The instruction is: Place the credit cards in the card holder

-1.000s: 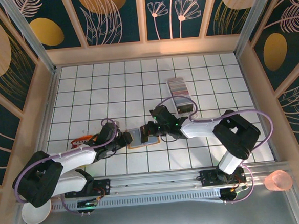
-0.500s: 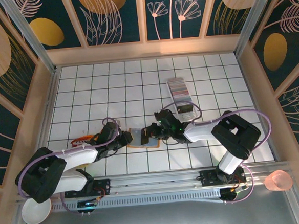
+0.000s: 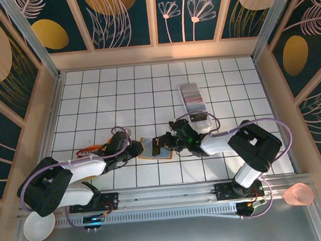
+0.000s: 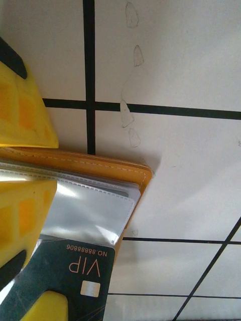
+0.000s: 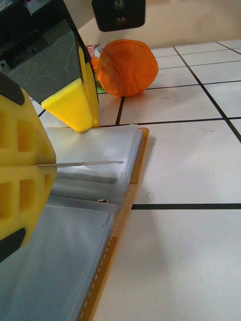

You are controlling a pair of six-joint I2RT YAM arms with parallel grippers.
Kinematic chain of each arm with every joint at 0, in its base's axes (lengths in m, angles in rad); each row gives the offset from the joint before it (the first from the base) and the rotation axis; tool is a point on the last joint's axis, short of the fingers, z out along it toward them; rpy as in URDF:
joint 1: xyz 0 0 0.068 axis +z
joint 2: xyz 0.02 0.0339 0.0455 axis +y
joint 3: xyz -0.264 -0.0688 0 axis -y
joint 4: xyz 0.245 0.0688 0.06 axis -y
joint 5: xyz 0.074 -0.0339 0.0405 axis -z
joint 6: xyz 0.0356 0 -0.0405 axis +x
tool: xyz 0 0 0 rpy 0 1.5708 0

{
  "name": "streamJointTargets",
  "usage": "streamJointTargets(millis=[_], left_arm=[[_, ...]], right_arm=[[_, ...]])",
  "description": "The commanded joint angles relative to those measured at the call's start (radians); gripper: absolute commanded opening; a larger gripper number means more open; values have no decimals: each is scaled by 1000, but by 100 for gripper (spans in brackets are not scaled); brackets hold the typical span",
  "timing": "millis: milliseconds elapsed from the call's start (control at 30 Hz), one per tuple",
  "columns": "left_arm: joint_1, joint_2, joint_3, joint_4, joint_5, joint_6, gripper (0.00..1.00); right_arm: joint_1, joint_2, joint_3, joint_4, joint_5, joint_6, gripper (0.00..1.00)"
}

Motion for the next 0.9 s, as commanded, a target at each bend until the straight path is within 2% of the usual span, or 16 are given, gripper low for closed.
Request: streamJointTargets(millis=[0, 233, 867], left_arm=[[-21, 20, -7, -45, 48, 6, 19], [-23, 10, -8, -51, 35, 8, 19], [-27, 15, -17, -34, 36, 6, 18]], right_arm=[[-1, -28, -14, 50, -15, 24, 0], [-2, -62, -24, -41, 54, 32, 0], [36, 3, -29, -89, 70, 131, 0]])
